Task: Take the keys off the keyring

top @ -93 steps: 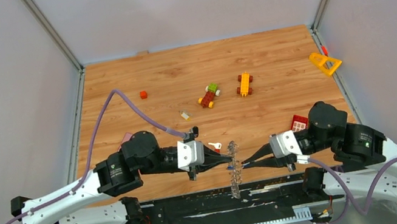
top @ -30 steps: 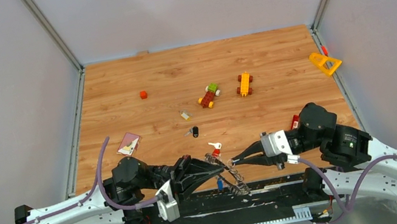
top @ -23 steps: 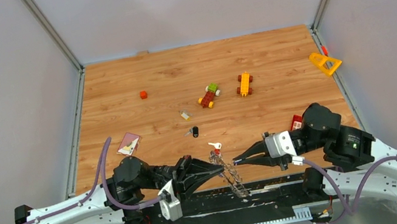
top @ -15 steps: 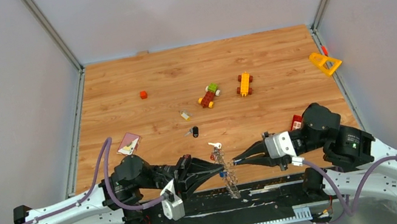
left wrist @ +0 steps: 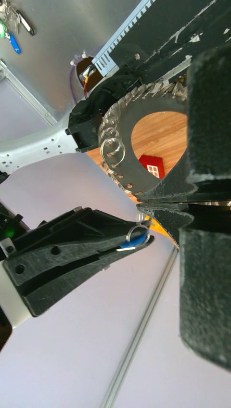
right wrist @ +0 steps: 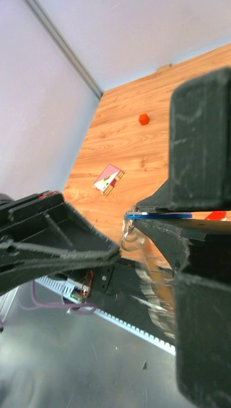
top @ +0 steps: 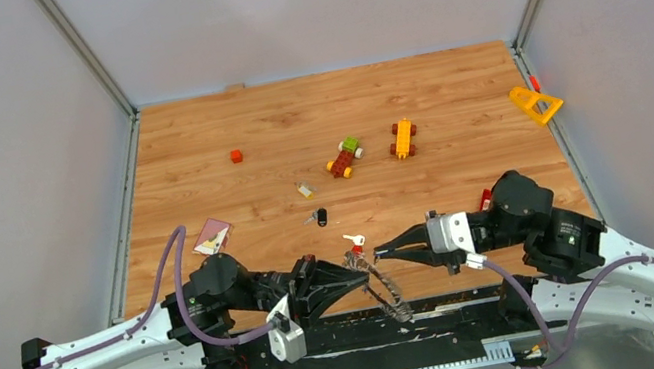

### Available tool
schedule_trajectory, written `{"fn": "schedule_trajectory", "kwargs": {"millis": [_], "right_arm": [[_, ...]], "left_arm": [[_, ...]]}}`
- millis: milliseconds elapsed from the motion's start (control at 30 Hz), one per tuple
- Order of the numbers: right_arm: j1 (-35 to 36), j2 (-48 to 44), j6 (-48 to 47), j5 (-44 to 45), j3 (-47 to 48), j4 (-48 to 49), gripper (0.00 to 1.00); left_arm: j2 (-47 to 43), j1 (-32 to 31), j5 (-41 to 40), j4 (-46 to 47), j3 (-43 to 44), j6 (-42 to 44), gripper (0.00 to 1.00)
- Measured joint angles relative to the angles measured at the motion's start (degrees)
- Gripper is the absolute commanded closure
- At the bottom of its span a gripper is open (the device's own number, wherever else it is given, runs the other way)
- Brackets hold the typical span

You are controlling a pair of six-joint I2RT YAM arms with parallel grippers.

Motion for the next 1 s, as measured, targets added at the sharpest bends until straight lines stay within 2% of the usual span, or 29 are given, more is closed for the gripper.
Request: {"fn": "schedule_trajectory", "kwargs": {"millis": [233, 633, 767, 867, 1000], "right_arm": [[0.0, 0.2, 0.0, 3.3, -1.6, 2.6, 1.0], [0.0, -0.5, -0.1, 3.8, -1.9, 5.3, 1.0], [0.0, -1.9, -3.1, 3.0, -2.8, 5.8, 1.0], [0.0, -3.9, -6.9, 1.6, -4.5, 5.7, 1.0], [0.0, -7.1, -12.7, -1.4, -6.3, 4.8, 1.0]], "left_arm": [[0.0, 0.0, 0.7, 0.0, 0.2, 0.0, 1.0], [-0.7, 0.0, 0.5, -0.2, 0.2, -0.3, 1.0], [-2.2, 0.0, 0.5, -0.3, 0.2, -1.2, 1.0], [-4.2, 0.0, 0.5, -0.2, 0.2, -2.4, 0.95], [-7.0, 0.0, -0.2, 0.0, 0.0, -4.6, 0.8]]}}
